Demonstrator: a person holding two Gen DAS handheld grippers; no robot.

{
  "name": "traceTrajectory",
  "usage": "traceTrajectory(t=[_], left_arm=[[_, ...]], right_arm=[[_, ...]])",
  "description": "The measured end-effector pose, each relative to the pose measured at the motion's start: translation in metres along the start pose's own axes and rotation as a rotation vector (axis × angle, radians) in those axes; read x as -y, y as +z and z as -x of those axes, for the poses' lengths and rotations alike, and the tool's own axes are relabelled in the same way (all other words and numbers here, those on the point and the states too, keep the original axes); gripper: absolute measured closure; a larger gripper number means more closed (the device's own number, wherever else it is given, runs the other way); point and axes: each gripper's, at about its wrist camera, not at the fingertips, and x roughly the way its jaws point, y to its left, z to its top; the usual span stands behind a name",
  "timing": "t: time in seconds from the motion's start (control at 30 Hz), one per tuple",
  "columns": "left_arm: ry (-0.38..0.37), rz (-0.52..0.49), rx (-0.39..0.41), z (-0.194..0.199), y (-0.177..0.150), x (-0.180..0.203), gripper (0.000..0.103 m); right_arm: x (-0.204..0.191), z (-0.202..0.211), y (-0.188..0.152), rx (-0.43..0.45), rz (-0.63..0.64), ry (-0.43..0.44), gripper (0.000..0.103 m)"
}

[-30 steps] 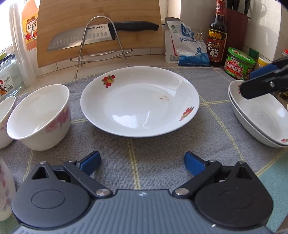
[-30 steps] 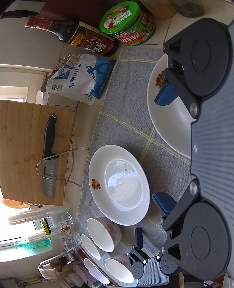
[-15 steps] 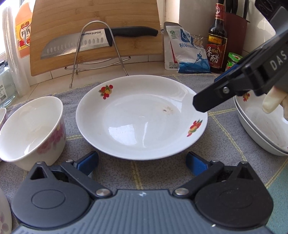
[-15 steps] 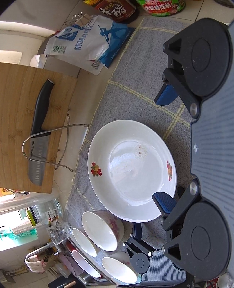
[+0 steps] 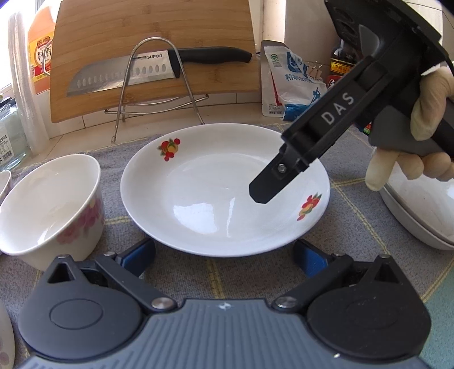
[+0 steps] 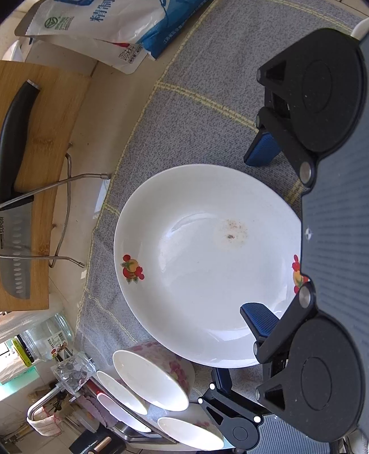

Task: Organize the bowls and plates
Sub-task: 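Grasp the flower-print plate rim with the right gripper and lift it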

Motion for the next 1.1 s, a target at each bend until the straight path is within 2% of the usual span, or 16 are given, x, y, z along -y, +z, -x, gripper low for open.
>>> traceTrajectory(t=[0.5, 0.77, 1.0, 1.1], left_arm=[[0.000, -0.001, -0.013, -0.002, 0.003, -0.001, 0.000], [0.002, -0.005, -0.002, -0.006, 0.004, -0.002, 0.000], [-0.001, -0.015, 0.007, -0.005, 0.003, -0.001, 0.000], [0.003, -0.030, 0.013, -0.003, 0.002, 0.000, 0.000]], right_arm=[[0.010, -0.020, 0.045, -0.017, 0.117, 0.123, 0.000], [0.012, -0.025, 0.056, -0.060, 0.186, 0.184, 0.000], [0.023, -0.032, 0.072, -0.100, 0.154, 0.288, 0.000], [0.031, -0.034, 0.078, -0.124, 0.103, 0.347, 0.000]])
